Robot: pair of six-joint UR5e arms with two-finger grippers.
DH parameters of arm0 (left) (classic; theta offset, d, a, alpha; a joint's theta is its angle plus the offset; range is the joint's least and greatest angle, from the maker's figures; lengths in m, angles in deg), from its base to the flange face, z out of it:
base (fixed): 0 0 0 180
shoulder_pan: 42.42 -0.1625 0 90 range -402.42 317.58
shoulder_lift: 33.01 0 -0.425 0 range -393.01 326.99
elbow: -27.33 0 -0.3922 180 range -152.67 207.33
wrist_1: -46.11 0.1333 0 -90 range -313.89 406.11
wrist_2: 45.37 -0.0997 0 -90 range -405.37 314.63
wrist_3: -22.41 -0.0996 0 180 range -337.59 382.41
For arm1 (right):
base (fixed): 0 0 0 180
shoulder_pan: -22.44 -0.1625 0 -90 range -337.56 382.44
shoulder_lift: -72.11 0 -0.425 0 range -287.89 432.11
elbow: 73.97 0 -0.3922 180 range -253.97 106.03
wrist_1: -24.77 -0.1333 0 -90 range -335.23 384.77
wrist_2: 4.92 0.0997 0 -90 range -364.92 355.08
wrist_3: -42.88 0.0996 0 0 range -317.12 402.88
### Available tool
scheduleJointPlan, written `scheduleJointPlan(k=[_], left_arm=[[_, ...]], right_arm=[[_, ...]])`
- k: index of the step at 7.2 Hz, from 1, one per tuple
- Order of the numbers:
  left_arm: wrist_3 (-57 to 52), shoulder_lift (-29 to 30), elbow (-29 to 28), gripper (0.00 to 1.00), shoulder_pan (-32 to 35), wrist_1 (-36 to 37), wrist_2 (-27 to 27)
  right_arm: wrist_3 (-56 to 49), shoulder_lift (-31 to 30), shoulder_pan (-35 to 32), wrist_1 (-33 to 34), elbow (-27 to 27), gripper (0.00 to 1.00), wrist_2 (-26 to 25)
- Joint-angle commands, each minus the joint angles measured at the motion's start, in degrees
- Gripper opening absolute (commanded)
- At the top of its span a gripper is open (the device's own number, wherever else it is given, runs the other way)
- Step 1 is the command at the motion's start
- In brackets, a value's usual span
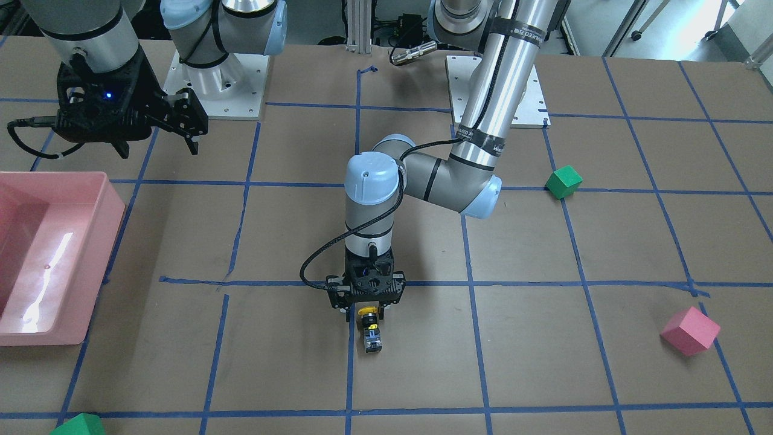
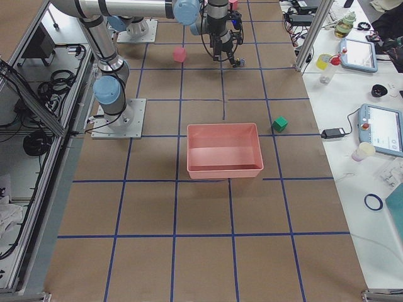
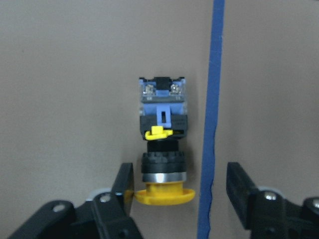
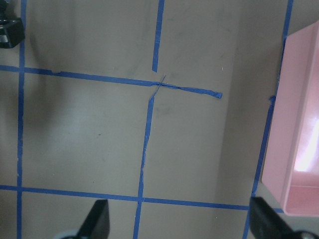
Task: Align button upright
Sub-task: 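Lower the left gripper and grasp the switch by its yellow cap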
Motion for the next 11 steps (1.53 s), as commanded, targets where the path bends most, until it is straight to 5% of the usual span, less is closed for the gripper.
scheduleJointPlan(k=[1, 4, 6, 8, 11], left_arm=[[0.0, -0.01, -0.01, 0.49, 0.0, 0.04, -0.09], [0.0, -0.1, -0.19, 0.3, 0.0, 0.04, -0.09], [0.0, -1.67, -0.27, 0.07, 0.09, -0.05, 0.26], [-1.14, -3.87, -0.71, 0.01, 0.09, -3.71, 1.66], [-7.54, -8.7, -9.47, 0.0, -2.09, -29.23, 5.33]], right_arm=[[0.03, 0.0, -0.01, 0.09, -0.02, 1.0, 0.01], [0.03, 0.0, -0.01, 0.09, -0.02, 1.0, 0.01], [0.03, 0.0, -0.01, 0.18, -0.02, 1.0, 0.01], [0.12, -0.08, -0.09, 0.09, -0.02, 1.0, 0.01], [0.82, -0.52, -0.18, -0.08, -0.55, 1.0, 0.01]])
